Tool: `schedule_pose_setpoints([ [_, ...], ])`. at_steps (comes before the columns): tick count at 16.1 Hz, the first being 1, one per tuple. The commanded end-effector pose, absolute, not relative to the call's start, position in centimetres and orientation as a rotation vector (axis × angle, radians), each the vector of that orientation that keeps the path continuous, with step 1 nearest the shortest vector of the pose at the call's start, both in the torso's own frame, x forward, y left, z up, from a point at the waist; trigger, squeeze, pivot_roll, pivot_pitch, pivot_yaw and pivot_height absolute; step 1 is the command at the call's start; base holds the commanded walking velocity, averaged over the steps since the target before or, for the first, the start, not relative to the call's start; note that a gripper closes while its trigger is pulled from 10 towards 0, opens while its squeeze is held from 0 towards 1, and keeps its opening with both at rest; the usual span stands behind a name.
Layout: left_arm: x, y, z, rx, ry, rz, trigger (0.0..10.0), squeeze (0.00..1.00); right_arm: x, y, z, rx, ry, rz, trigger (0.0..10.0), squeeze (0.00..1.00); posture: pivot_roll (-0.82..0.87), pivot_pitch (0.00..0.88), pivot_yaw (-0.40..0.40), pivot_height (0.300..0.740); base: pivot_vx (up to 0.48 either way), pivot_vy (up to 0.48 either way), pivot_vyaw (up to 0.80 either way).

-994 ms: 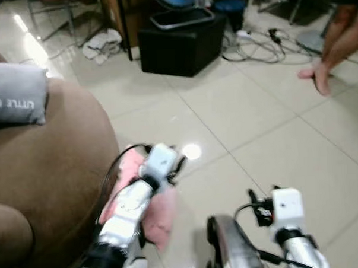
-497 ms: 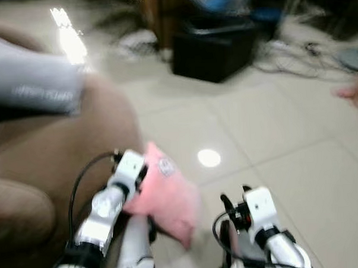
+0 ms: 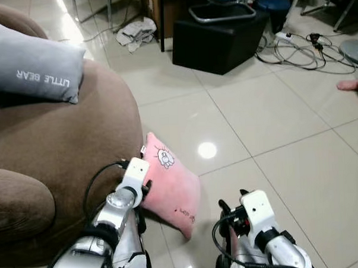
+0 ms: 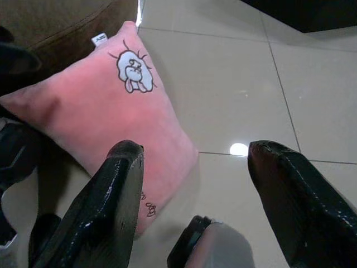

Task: Move the pillow to the sofa from floor

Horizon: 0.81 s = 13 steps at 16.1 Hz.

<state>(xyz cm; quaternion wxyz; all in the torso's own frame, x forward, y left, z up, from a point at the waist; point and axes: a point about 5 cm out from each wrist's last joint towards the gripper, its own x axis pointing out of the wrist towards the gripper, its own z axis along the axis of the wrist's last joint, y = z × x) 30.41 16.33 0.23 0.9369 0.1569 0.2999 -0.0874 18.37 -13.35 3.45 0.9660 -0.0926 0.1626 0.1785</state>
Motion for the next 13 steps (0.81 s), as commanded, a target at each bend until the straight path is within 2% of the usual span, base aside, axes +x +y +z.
schedule_pose_setpoints([
  [1,30.5,16.7,0.2,0.324,0.616,-0.144,10.0,1.0,18.1,-13.7,3.6,-0.202,0.338,0.362,10.0,0.0,-0.07,0.201,-0.039,0.565,0.0,0.0,0.0],
  [4,30.6,16.7,0.2,0.323,0.627,-0.146,10.0,1.0,17.3,-13.9,4.0,-0.217,0.346,0.376,10.0,0.0,-0.11,0.241,-0.041,0.565,0.0,0.0,0.0],
  [7,30.5,15.4,0.1,0.309,0.62,-0.226,10.0,1.0,16.8,-13.9,4.8,-0.229,0.338,0.4,10.0,0.0,-0.14,0.282,-0.049,0.565,0.0,0.0,0.0],
  [10,30.8,14.9,0.4,0.382,0.567,-0.244,10.0,1.0,16.5,-13.8,5.4,-0.234,0.323,0.407,10.0,0.0,-0.17,0.3,-0.048,0.565,0.0,0.0,0.0],
  [11,31.0,14.7,0.8,0.462,0.515,-0.243,10.0,1.0,16.3,-13.7,5.7,-0.229,0.324,0.41,10.0,0.0,-0.18,0.308,-0.049,0.565,0.0,0.0,0.0],
  [13,31.2,14.8,1.0,0.477,0.5,-0.228,10.0,1.0,16.0,-13.5,5.7,-0.24,0.341,0.422,10.0,0.0,-0.19,0.313,-0.055,0.565,0.0,0.0,0.0],
])
